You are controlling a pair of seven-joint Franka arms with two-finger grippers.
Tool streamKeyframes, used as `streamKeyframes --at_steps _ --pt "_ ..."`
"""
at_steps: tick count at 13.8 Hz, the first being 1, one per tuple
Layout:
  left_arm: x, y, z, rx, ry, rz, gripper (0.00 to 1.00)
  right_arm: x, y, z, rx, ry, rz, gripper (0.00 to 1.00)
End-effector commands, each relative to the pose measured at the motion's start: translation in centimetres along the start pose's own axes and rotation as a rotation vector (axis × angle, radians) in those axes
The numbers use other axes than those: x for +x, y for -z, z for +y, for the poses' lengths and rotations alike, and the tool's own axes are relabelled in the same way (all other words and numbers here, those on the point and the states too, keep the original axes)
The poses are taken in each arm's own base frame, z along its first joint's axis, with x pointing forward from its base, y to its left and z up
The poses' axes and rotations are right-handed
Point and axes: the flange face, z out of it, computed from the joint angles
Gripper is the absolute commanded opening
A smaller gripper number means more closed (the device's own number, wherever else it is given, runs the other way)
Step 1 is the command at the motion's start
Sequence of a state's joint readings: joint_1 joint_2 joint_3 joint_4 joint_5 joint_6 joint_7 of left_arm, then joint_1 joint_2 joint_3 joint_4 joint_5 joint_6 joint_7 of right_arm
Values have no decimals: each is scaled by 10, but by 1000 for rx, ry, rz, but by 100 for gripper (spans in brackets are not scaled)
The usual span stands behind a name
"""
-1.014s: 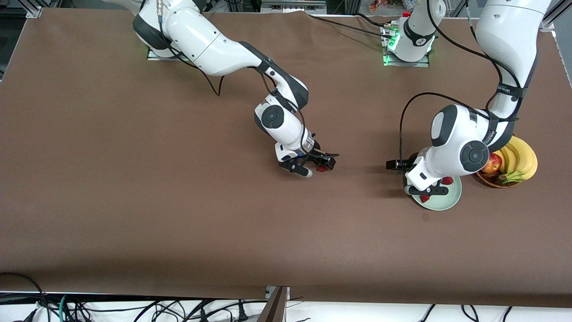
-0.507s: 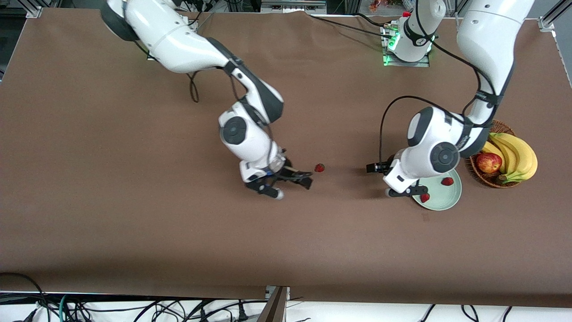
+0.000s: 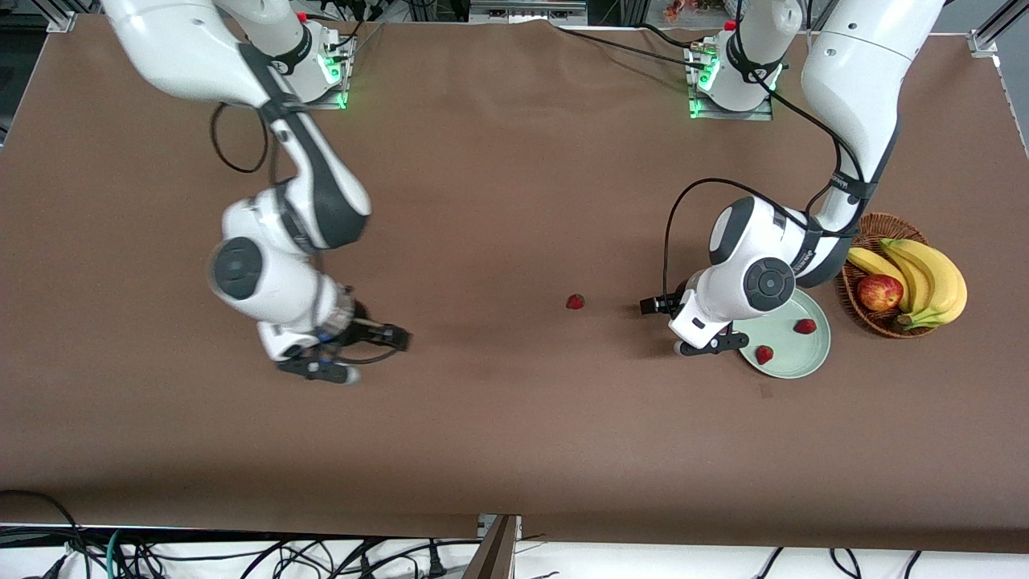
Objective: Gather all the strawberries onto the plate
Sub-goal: 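Carry the third strawberry with the right gripper and set it down mid-table, then withdraw the right gripper while the left gripper moves over the strawberry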
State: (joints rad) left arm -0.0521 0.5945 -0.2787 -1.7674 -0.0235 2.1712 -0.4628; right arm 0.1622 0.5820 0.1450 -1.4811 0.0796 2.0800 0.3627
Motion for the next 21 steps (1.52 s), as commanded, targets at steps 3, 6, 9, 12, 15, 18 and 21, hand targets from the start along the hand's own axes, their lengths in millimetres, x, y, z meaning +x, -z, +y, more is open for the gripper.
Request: streamKeyframes --at_steps 3,6,9,12,15,18,21 --pt "4 -25 15 -1 -3 -1 100 -7 83 129 -76 209 -74 100" --pt "6 -63 41 -51 65 77 100 -18 140 173 -95 190 -59 100" --pt "6 -64 40 -44 84 88 100 -36 201 190 -107 170 16 100" --pt "6 -64 41 -44 85 88 100 -59 239 193 -177 186 14 100" --pt "5 -64 43 -46 96 90 100 -73 263 185 -171 182 42 100" --pt "5 -65 44 -44 96 92 100 -93 269 185 -168 183 -15 100" --pt "1 -72 52 -44 90 88 100 -100 284 183 -162 183 13 100"
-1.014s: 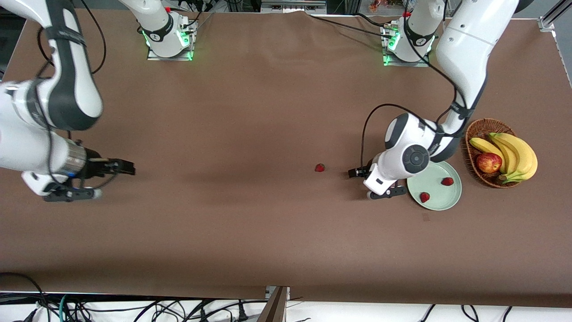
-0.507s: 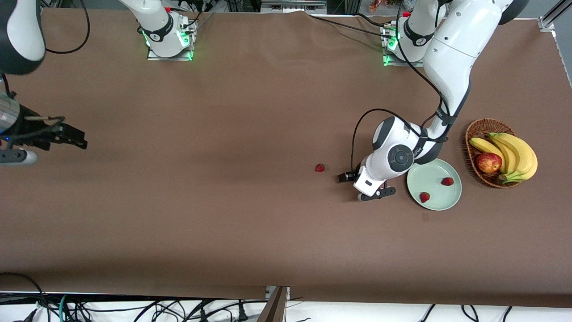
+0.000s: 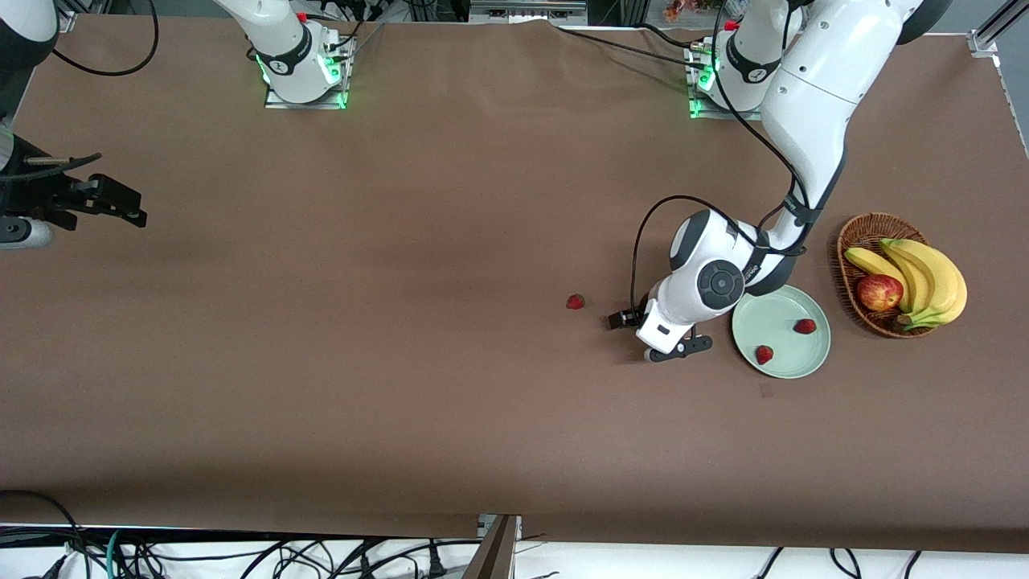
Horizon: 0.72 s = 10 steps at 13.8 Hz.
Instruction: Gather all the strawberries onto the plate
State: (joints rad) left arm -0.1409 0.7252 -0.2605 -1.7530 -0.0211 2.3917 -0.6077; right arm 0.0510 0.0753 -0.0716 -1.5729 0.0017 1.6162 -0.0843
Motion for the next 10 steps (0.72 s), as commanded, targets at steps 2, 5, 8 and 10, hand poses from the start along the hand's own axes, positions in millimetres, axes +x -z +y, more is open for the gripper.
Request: streamKeyframes --at_steps 2,5,8,10 --pt "-3 -5 11 10 6 12 100 -20 19 0 -8 12 17 100" --pt "0 0 13 5 7 21 100 -26 21 -6 -17 18 -3 100" --pt "1 1 14 3 13 24 100 -28 17 -15 -8 -4 -30 100" --pt "1 1 13 3 15 24 100 -28 17 -29 -8 -27 -46 100"
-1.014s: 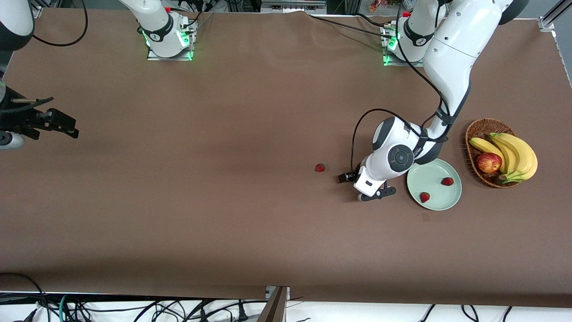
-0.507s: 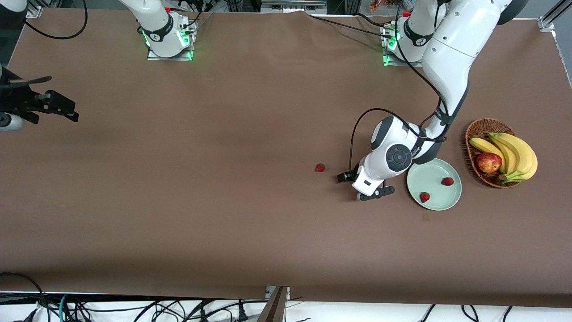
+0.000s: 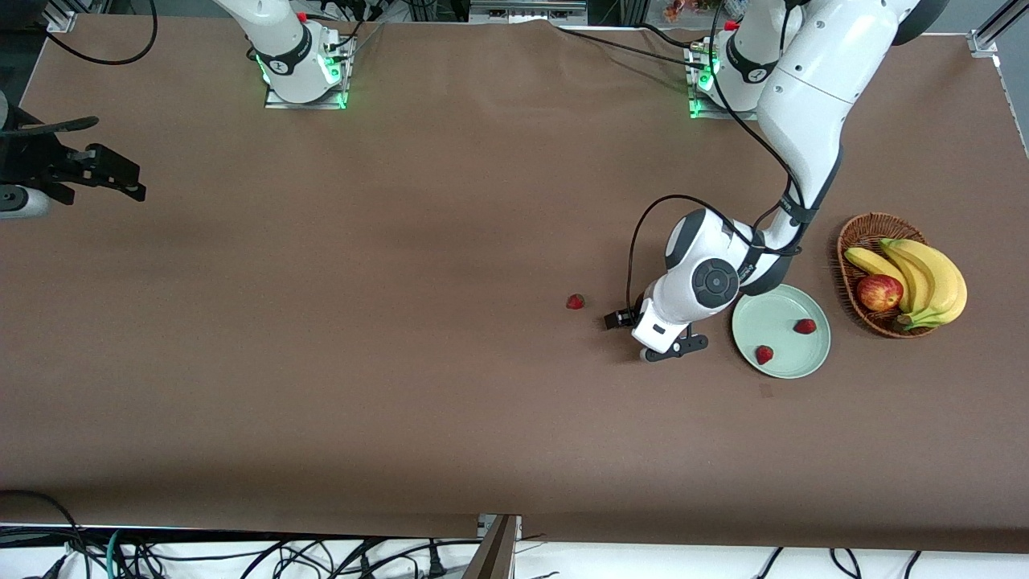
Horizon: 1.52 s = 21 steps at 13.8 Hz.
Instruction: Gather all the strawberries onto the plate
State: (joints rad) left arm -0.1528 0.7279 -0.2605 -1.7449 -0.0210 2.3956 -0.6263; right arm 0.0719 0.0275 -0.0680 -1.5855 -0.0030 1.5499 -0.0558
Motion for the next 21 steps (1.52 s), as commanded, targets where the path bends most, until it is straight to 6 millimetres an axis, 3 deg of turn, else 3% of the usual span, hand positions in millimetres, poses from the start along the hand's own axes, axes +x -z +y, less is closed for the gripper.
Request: streamKeyframes --at_steps 1,8,21 --pt "4 2 6 6 8 19 100 -7 -1 -18 -14 -51 -24 100" --pt "4 1 5 7 7 19 100 3 -1 -7 -14 -68 -49 100" --pt "3 0 6 6 7 18 100 5 -3 -11 -11 -63 -52 100"
